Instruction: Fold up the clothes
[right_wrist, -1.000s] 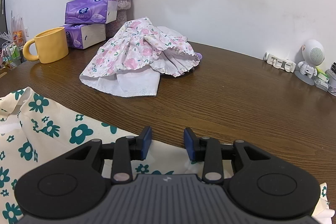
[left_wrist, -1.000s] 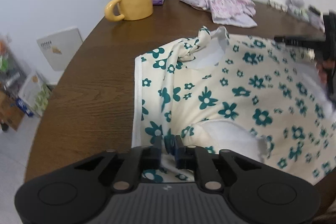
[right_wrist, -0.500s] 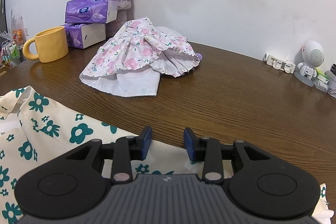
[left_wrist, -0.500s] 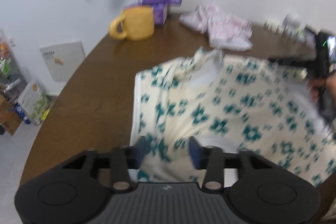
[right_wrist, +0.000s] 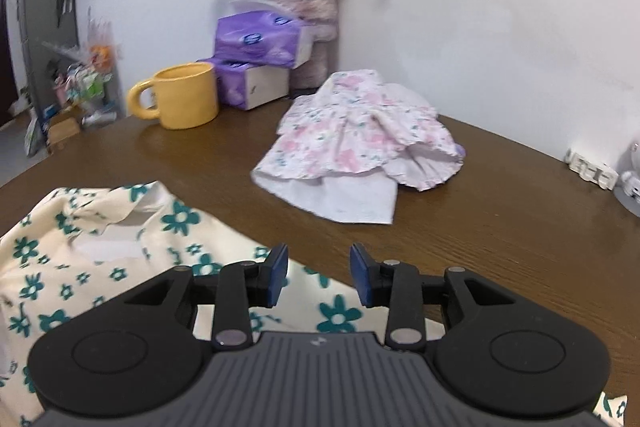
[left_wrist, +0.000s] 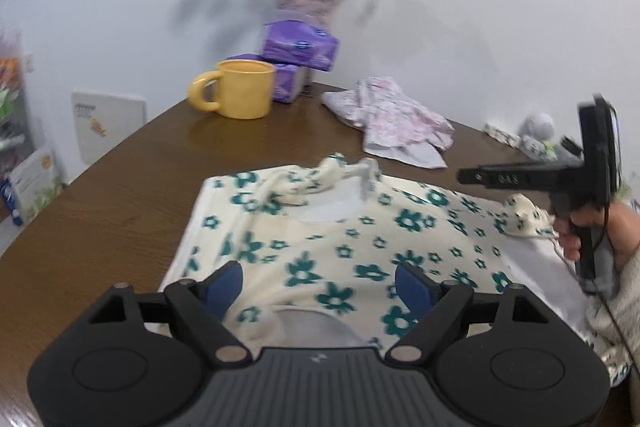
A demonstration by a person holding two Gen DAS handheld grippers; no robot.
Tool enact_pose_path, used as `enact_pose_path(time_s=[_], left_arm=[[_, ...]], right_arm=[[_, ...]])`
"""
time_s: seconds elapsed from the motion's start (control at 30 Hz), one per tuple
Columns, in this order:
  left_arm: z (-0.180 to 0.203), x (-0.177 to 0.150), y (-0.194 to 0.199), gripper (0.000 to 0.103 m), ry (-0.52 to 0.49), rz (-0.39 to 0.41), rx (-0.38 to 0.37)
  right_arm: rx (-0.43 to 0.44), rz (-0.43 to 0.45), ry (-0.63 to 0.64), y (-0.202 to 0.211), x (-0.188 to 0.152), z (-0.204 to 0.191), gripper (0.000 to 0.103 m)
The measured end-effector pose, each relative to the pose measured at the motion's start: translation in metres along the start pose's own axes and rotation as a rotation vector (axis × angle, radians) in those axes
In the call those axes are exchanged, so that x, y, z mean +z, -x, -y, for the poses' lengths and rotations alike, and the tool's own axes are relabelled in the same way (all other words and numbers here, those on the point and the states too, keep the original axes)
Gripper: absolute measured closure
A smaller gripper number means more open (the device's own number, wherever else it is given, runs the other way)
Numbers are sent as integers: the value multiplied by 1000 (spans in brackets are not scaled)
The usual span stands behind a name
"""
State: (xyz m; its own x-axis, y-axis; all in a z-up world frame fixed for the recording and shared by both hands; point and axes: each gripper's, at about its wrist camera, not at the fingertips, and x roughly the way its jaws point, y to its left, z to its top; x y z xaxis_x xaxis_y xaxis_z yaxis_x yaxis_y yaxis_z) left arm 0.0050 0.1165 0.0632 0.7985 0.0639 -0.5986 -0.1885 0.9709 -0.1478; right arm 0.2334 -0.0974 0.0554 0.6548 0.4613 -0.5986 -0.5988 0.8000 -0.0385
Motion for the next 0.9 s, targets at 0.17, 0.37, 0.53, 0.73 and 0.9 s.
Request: enact_pose_path(time_s=[0.17, 0.37, 0.53, 0.73, 0.9], left_arm=[[11, -5, -1, 16, -38, 3, -16], [14, -17, 11, 12, -33, 20, -44], [12, -27, 21, 11, 3, 23, -46], [18, -37, 35, 11, 11, 22, -67], [25, -45, 47, 10, 5, 15, -84]], right_arm=[[46, -38, -96, 27, 2, 9, 59], [16, 2, -142, 92, -21, 16, 28], [-34, 26, -158, 144, -61, 9, 2], [-82, 24, -219, 189, -118, -8, 1], [-97, 31, -343, 215, -155, -16, 1]])
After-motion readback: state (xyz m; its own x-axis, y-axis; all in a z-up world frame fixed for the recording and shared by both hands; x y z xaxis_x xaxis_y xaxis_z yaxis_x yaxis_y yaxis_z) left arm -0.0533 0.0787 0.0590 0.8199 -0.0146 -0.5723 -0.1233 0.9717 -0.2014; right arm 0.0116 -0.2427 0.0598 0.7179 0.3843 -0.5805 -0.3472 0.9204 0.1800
